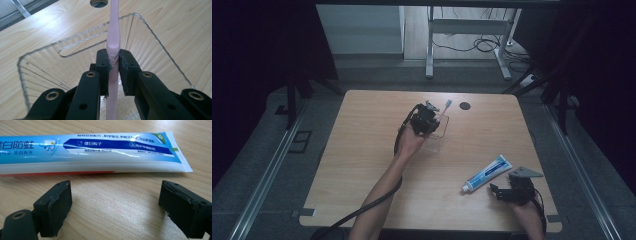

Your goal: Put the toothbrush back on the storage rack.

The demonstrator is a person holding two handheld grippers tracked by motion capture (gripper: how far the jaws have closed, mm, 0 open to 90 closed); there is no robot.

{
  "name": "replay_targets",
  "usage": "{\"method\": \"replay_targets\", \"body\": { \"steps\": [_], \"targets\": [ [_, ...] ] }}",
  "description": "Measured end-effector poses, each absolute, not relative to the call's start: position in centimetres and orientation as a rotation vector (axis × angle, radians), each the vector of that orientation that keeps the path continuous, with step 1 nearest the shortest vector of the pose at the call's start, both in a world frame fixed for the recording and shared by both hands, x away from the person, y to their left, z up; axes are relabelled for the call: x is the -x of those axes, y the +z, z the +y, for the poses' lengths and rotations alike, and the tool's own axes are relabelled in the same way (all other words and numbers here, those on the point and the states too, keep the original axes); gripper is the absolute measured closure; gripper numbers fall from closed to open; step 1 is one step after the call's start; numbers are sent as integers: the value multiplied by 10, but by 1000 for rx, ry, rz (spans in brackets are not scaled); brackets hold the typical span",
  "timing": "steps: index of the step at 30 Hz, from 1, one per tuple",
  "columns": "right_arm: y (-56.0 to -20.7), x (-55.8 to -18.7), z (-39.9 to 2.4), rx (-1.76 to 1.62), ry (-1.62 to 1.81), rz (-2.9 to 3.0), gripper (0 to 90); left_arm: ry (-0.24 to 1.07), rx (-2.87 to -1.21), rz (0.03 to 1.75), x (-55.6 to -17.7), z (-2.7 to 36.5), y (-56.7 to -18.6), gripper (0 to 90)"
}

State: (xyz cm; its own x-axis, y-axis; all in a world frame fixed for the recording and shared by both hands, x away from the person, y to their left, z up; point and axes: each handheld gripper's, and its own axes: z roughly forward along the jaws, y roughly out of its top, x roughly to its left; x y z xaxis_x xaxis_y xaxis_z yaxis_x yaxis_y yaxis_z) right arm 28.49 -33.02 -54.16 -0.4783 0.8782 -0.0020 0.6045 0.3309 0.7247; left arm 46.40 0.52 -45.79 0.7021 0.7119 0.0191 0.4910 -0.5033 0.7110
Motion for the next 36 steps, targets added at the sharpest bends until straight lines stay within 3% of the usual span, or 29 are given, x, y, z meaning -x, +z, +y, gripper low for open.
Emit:
{"method": "replay_targets", "body": {
  "steps": [21, 27, 36],
  "targets": [
    [-542, -285, -330, -1308, 945, 2206, 114, 401, -2256, 927, -461, -4, -468, 773],
    [-542, -285, -330, -1308, 945, 2206, 114, 384, -2247, 925, -461, -2, -468, 726],
    [-542, -285, -330, -1309, 945, 2207, 114, 387, -2213, 926, -457, 3, -456, 582]
  ]
}}
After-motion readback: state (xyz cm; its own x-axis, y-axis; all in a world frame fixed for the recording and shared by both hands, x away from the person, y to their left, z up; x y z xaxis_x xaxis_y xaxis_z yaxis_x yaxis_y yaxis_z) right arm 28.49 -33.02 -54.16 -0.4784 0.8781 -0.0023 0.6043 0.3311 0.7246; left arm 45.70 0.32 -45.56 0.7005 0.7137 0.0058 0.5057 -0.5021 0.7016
